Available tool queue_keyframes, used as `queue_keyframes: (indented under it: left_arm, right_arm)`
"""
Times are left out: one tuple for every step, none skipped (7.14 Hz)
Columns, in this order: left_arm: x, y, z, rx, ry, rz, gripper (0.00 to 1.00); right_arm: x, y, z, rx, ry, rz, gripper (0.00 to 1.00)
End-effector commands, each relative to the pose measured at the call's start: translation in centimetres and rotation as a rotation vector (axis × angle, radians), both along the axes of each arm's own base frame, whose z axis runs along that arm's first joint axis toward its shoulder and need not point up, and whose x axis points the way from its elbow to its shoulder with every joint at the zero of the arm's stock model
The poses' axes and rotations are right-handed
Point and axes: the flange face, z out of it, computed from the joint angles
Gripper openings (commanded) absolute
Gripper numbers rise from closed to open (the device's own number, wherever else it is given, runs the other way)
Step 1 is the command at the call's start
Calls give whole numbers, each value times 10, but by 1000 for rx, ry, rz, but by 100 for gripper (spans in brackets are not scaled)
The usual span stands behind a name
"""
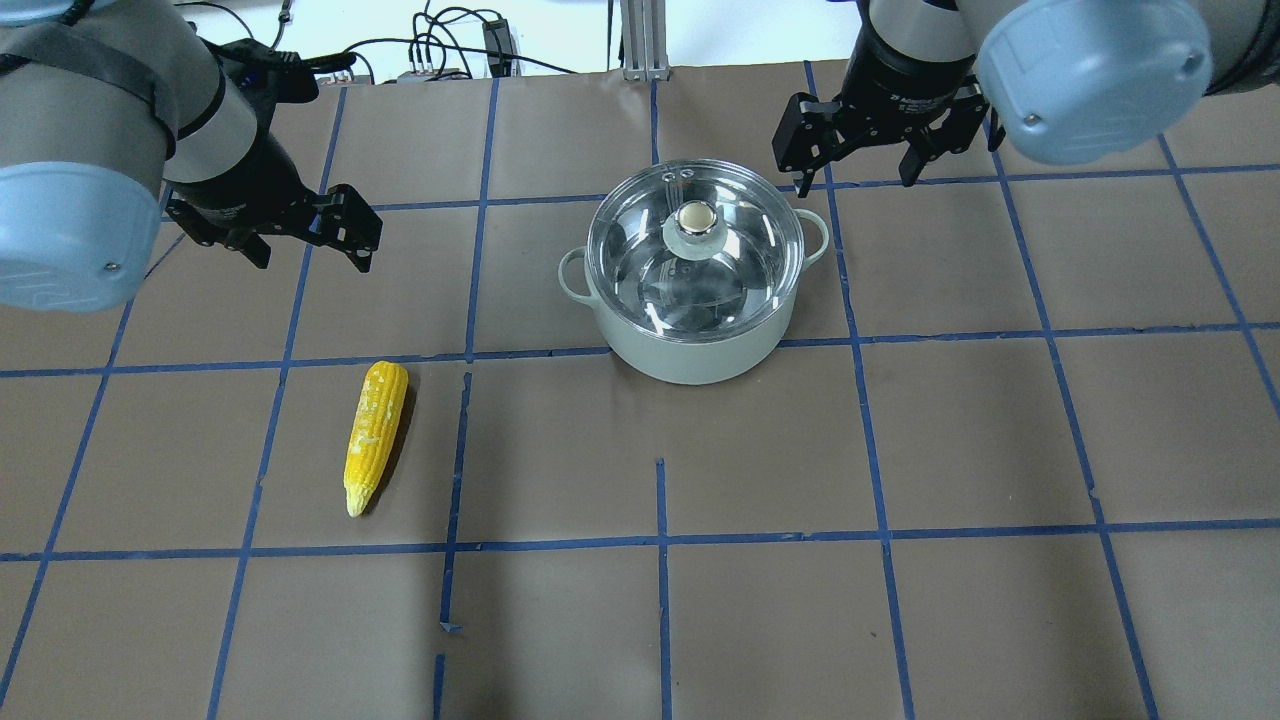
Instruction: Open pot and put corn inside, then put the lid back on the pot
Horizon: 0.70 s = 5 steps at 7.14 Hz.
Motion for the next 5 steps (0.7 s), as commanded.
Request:
queue_keyframes:
  left_arm:
    - [0,-1,0,-2,-1,2,100]
    - [0,-1,0,-3,8,13,100]
    - [0,-2,-1,1,13,21,100]
    - [1,-2,-4,5,4,20,100]
    - [1,-1,-1,1,1,5,100]
  right_arm:
    - [-12,-2,0,4,3,-18,100]
    - [-8,-3,1,4,-7,-20,100]
    - [9,-2,-2,7,-48,5,100]
    - [29,-4,-12,16,-80,41,100]
    - [38,-8,-21,18,-76,65,100]
